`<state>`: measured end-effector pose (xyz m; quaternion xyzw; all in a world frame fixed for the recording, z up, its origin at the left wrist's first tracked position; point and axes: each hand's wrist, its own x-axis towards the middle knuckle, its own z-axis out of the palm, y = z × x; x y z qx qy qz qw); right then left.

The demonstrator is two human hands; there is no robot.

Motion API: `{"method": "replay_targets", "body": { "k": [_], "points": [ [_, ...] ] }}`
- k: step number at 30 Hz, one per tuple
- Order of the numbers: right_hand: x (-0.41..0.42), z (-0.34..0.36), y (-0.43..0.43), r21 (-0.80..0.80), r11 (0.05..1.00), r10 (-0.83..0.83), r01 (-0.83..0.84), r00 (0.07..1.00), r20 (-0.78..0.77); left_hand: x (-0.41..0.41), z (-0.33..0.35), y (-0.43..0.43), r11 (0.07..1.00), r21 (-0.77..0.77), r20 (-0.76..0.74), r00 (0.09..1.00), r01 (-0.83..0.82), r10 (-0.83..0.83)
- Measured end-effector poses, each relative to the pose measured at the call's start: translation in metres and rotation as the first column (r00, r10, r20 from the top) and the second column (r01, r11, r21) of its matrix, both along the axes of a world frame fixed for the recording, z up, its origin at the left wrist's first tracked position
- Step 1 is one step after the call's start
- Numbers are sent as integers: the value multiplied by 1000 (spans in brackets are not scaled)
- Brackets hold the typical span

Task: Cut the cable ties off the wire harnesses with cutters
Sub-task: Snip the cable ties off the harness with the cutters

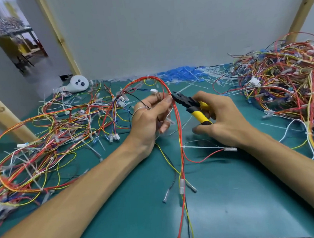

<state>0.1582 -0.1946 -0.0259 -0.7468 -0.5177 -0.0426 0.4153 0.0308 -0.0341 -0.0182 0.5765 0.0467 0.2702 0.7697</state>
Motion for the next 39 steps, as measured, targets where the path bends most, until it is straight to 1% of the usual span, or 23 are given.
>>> {"method": "replay_targets", "body": {
  "k": [2,5,7,10,15,20,22,25,30,35,39],
  "points": [
    [0,-2,2,17,1000,16,-15,999,-31,0,-1,1,1000,9,0,1000,14,-14],
    [-3,-4,5,92,996,11,-6,998,-60,0,-1,6,1000,3,-5,1000,8,-8],
    [-6,-6,6,109,994,-6,7,1000,-7,-1,-1,9,1000,-6,-4,1000,5,-5],
    [-5,-6,5,78,997,-17,9,995,101,-1,-4,10,1000,-7,16,1000,24,-24],
    [-4,-7,8,18,1000,3,-7,982,187,-4,-5,18,999,31,7,1000,18,-18],
    [-4,-8,6,65,996,45,-55,989,144,-6,-5,16,999,29,-9,1000,24,-24],
    [-4,-7,5,59,997,32,-41,988,154,-5,-6,15,1000,22,-13,1000,22,-22],
    [-4,-6,6,40,999,-21,13,978,210,-3,-6,15,999,8,-13,999,33,-33],
    [-4,-7,6,43,998,29,-35,991,133,-4,-5,14,997,55,-37,998,51,-49],
    [-5,-7,6,30,1000,-2,-3,984,180,-4,-2,10,998,41,-52,998,39,-37],
    [-5,-6,7,31,1000,3,-8,988,152,-1,0,12,998,29,-76,996,55,-53]
  ]
}}
